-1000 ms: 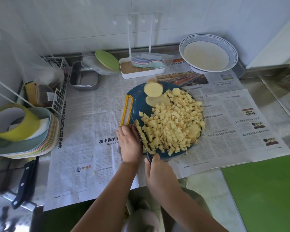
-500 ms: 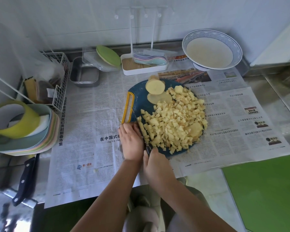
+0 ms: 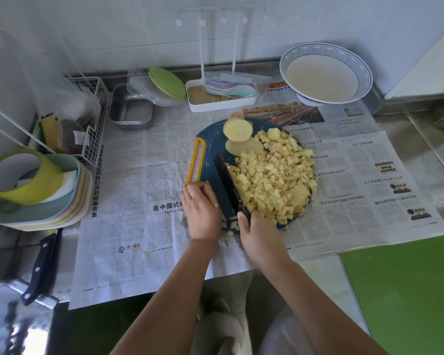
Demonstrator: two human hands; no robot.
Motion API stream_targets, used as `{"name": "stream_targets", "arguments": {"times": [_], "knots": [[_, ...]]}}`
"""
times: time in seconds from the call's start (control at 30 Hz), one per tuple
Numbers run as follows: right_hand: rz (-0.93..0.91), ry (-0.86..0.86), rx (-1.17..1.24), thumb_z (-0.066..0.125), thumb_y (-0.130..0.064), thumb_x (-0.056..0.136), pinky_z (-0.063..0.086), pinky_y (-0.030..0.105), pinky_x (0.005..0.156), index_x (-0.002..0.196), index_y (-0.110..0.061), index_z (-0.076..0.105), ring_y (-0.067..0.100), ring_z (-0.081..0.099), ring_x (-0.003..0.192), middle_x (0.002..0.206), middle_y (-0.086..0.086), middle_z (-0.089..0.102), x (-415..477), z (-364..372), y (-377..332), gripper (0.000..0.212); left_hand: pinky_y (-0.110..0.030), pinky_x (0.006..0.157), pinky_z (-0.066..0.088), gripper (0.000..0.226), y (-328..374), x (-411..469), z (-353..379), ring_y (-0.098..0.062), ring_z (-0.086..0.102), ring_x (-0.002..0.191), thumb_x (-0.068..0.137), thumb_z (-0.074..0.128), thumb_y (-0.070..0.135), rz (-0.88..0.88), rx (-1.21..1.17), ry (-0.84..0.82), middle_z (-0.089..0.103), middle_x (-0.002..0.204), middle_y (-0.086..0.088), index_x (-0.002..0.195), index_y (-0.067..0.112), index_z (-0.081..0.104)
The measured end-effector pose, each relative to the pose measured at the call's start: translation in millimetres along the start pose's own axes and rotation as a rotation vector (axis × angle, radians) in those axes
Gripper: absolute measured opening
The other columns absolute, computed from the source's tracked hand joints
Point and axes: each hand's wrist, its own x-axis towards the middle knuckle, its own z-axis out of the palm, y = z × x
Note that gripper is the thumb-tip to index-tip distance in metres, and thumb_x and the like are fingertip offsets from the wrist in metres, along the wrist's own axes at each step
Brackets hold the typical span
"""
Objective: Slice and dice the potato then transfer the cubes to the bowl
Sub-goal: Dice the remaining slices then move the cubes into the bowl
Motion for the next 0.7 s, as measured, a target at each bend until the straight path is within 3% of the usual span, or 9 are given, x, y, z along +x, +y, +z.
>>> {"name": "stream_targets", "arguments": {"times": [0.13,0.37,0.43,0.57,0.7], "knots": [[-0.038,-0.049,0.126,0.039,-0.039,0.102,0.03,0.022,0.048,0.068,-0.015,0.041,0.012,0.042,0.052,0.061,-0.001,0.045,0,-8,6,0.041,-0.027,0.08,0.033,0.01,2,3,-6,-0.013,0.039,0.085,0.097,0.047,0.008,-0.044,-0.051,-0.064,0.048,0.091,0.0,0.093,0.004,0.055],[-0.113,0.062,0.289,0.041,-0.039,0.101,0.037,0.019,0.053,0.086,-0.012,0.056,0.011,0.054,0.061,0.068,-0.002,0.055,-13,-10,4,0.034,-0.031,0.089,0.037,0.018,11,3,-19,-0.008,0.038,0.094,0.099,0.042,0.015,-0.081,-0.164,-0.11,0.05,0.101,0.002,0.103,0.006,0.056],[-0.124,0.065,0.301,0.042,-0.038,0.101,0.036,0.019,0.052,0.083,-0.012,0.054,0.008,0.049,0.055,0.063,-0.003,0.051,-15,-10,5,0.034,-0.033,0.091,0.037,0.02,10,2,-27,-0.014,0.041,0.101,0.095,0.047,0.021,0.034,-0.108,-0.125,0.05,0.108,-0.003,0.104,0.006,0.058],[-0.095,0.045,0.372,0.041,-0.042,0.1,0.034,0.023,0.05,0.08,-0.008,0.053,0.014,0.044,0.049,0.055,-0.001,0.046,-18,-12,15,0.041,-0.035,0.093,0.034,0.025,-3,-5,-44,-0.025,0.043,0.111,0.082,0.065,0.038,0.476,0.088,-0.269,0.054,0.115,-0.012,0.093,0.015,0.069],[-0.076,0.031,0.426,0.04,-0.043,0.099,0.038,0.033,0.049,0.078,-0.013,0.05,0.012,0.042,0.043,0.052,-0.003,0.043,-22,-15,24,0.037,-0.047,0.087,0.04,0.027,-5,-8,-46,-0.026,0.044,0.108,0.075,0.065,0.046,0.554,0.223,-0.381,0.062,0.105,-0.007,0.076,0.021,0.075]]}}
